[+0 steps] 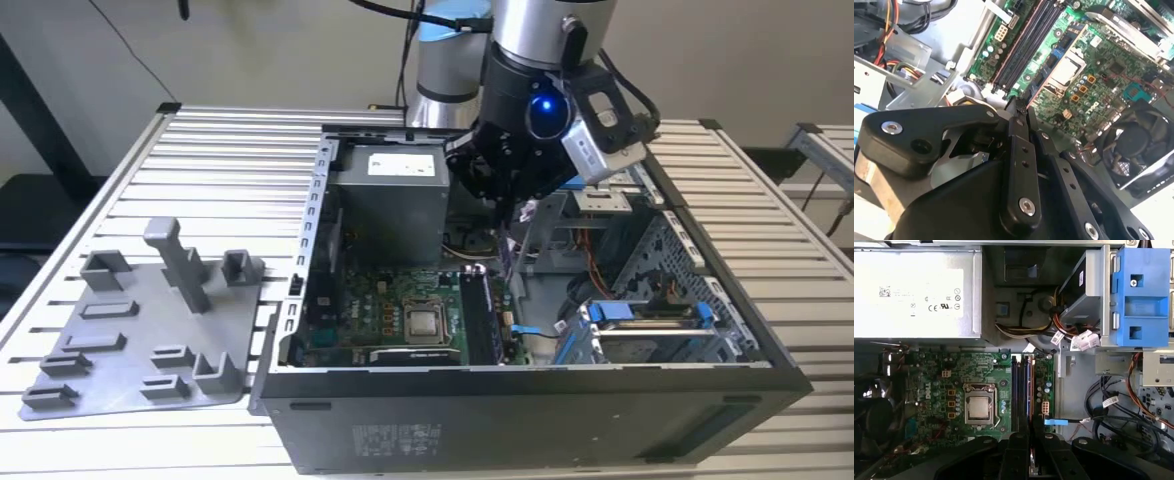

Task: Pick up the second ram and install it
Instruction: 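Insert the second ram into the second slot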

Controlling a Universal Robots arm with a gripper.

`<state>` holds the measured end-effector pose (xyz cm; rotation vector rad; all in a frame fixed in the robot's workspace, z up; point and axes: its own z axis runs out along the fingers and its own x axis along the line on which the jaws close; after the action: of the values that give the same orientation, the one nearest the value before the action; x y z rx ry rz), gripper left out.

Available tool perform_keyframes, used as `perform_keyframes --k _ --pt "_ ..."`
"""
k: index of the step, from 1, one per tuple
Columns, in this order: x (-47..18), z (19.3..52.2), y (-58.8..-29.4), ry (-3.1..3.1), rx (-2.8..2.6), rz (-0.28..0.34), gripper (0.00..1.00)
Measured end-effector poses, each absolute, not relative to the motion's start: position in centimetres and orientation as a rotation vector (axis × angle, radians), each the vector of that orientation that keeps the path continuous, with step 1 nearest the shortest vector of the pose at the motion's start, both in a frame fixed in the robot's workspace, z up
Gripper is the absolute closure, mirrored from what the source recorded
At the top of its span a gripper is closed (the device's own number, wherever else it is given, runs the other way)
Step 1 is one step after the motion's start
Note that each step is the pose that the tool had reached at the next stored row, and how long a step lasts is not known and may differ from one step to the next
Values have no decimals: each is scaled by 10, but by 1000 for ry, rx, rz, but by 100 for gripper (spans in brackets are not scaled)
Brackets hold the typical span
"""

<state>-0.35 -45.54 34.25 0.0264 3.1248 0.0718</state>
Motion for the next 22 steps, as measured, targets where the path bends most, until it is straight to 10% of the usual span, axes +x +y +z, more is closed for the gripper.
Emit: perform_keyframes --k 22 --pt "-4 315 -455 3123 26 71 86"
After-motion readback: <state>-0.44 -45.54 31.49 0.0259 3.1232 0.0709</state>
